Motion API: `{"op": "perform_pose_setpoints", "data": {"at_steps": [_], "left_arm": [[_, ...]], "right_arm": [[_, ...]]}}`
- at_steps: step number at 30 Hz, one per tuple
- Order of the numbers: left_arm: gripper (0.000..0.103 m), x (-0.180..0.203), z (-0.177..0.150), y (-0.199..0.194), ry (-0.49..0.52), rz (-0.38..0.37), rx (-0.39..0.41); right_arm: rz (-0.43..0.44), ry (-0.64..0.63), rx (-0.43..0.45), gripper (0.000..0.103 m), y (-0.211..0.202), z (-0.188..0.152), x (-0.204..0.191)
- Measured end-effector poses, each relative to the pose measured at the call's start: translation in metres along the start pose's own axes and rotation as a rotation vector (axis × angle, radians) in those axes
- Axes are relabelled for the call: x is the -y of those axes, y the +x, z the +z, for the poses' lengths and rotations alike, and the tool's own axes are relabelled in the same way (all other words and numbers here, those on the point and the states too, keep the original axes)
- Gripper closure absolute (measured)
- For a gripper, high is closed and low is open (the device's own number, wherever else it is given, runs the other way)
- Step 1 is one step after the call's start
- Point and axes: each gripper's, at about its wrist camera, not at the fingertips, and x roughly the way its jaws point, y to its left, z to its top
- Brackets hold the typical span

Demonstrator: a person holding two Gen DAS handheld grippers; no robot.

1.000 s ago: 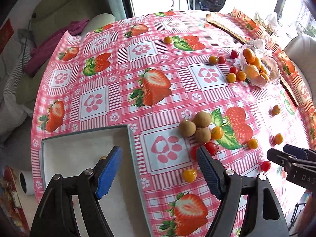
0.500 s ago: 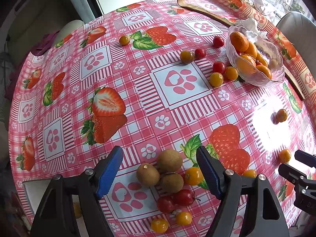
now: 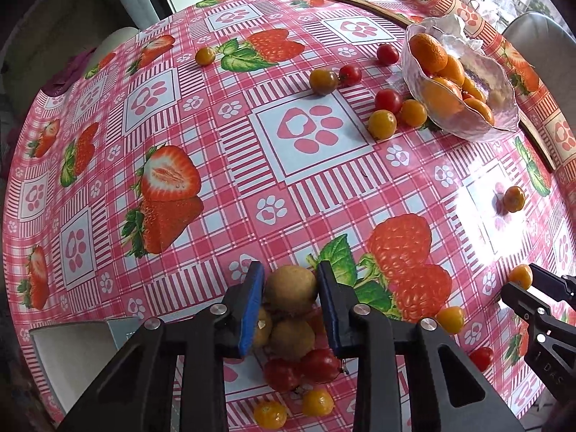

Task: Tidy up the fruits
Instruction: 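Grasp a brown fruit with the left tool while the right tool grasps a yellow tomato, then carry both fruits into the white tray and open both tools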

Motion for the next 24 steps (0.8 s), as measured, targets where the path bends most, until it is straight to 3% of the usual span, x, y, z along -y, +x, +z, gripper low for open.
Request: {"op": "perform_pose_setpoints", "data": {"at_steps": [2, 14, 24], "left_arm": [[0.072, 0.002, -0.002, -0.002, -0.006, 0.005, 0.009], [0.072, -0.028, -0.029, -0.053, -0.137, -0.056, 0.099], [0.072, -0.069, -0.073, -0.079, -0.239, -0.029, 0.099]], "right_arm": [[-0.007, -0.013, 0.005, 0.077, 0.0, 0.0, -0.002], [0.126, 0.049, 0.028, 0.077, -0.02, -0.002, 0.01], [0.164, 0.003, 0.038, 0.077, -0.038, 0.001, -0.025]]}}
